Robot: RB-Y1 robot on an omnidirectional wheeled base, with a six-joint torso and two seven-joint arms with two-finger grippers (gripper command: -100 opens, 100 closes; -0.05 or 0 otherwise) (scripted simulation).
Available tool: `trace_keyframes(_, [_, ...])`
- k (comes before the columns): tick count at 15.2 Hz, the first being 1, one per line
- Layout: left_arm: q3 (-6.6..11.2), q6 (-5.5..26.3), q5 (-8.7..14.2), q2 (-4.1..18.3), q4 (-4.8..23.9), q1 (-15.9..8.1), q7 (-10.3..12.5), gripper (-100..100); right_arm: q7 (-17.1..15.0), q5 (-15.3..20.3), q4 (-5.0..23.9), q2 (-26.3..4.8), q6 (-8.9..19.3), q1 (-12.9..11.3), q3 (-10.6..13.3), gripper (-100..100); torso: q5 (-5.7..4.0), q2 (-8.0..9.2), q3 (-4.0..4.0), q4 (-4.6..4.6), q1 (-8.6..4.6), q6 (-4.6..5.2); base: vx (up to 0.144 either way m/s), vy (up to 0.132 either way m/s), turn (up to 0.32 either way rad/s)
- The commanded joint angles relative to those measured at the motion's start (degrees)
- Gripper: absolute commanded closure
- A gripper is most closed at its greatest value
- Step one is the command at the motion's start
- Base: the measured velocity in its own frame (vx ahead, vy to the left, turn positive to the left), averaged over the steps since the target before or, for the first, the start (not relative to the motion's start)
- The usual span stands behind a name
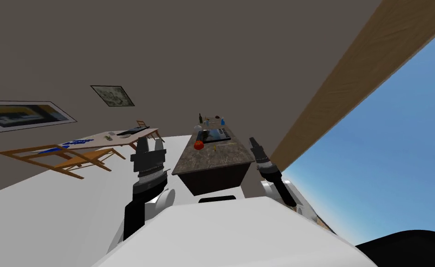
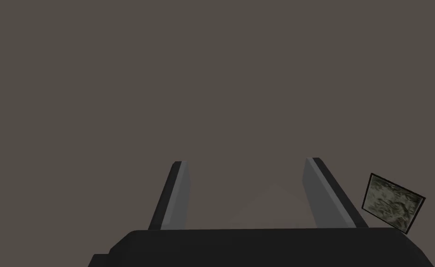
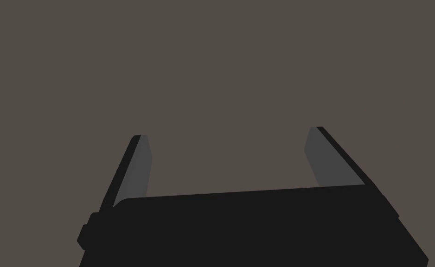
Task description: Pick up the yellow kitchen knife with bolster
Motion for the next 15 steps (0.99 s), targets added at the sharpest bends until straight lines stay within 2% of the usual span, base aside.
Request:
trace_keyframes(1, [0.0, 0.0, 0.0, 0.0, 0.0, 0.0, 0.0, 0, -0.32, 1.26, 0.63, -1.8, -0.33, -0.1, -0.47, -100, 0.0, 0.0, 0.0, 0.0, 0.0, 0.0, -0.027, 0.096, 0.185])
trace_keyframes(2, [0.0, 0.0, 0.0, 0.0, 0.0, 0.0, 0.0, 0, -0.67, 2.89, 1.52, -3.81, -0.62, -0.21, -1.02, -100, 0.0, -0.02, -0.01, 0.0, -0.03, 0.01, -0.016, 0.1, 0.285])
trace_keyframes(3, [0.0, 0.0, 0.0, 0.0, 0.0, 0.0, 0.0, 0, -0.67, 2.89, 1.52, -4.01, -0.62, -0.21, -1.02, -100, -0.01, -0.05, -0.03, -0.01, -0.04, -0.02, -0.011, 0.094, 0.206])
trace_keyframes(4, [0.0, 0.0, 0.0, 0.0, 0.0, 0.0, 0.0, 0, -1.02, 4.61, 2.57, -6.01, -0.91, -0.29, -1.52, -100, -0.01, -0.08, -0.04, -0.01, -0.06, 0.01, -0.01, 0.107, 0.249])
trace_keyframes(5, [0.0, 0.0, 0.0, 0.0, 0.0, 0.0, 0.0, 0, -1.02, 4.61, 2.57, -6.3, -0.91, -0.29, -1.52, -100, -0.01, -0.09, -0.05, -0.02, -0.03, -0.02, -0.011, 0.095, 0.187])
trace_keyframes(8, [0.0, 0.0, 0.0, 0.0, 0.0, 0.0, 0.0, 0, -1.71, 8.24, 5.13, -10.53, -1.42, -0.38, -2.39, -100, -0.01, -0.08, -0.04, -0.01, -0.06, 0.0, -0.015, 0.098, 0.26])
trace_keyframes(9, [0.0, 0.0, 0.0, 0.0, 0.0, 0.0, 0.0, 0, -1.71, 8.24, 5.13, -11.1, -1.42, -0.38, -2.39, -100, -0.01, -0.08, -0.04, -0.02, -0.06, -0.03, -0.013, 0.094, 0.229])
trace_keyframes(10, [0.0, 0.0, 0.0, 0.0, 0.0, 0.0, 0.0, 0, -2.03, 10.14, 6.65, -12.83, -1.63, -0.39, -2.74, -100, -0.01, -0.07, -0.04, -0.01, -0.07, 0.01, -0.011, 0.093, 0.295])
trace_keyframes(11, [0.0, 0.0, 0.0, 0.0, 0.0, 0.0, 0.0, 0, -2.03, 10.14, 6.65, -13.61, -1.63, -0.39, -2.74, -100, -0.02, -0.08, -0.04, -0.01, -0.07, -0.03, -0.008, 0.082, 0.256])
trace_keyframes(12, [0.0, 0.0, 0.0, 0.0, 0.0, 0.0, 0.0, 0, -2.34, 12.09, 8.31, -15.1, -1.82, -0.38, -3.05, -100, -0.02, -0.07, -0.04, -0.01, -0.1, 0.0, -0.003, 0.091, 0.295])
trace_keyframes(14, [0.01, 0.0, 0.0, 0.0, 0.0, 0.0, 0.0, 0, -2.34, 12.09, 8.31, -16.19, -1.82, -0.38, -3.05, -100, -0.02, -0.08, -0.05, -0.02, -0.12, 0.01, -0.002, 0.065, 0.143])
trace_keyframes(15, [0.01, 0.0, 0.0, 0.01, 0.0, 0.01, 0.0, 0, -2.64, 14.07, 10.12, -18.17, -1.97, -0.35, -3.29, -100, -0.04, -0.07, -0.04, -0.01, -0.21, 0.04, -0.006, 0.054, 0.228])
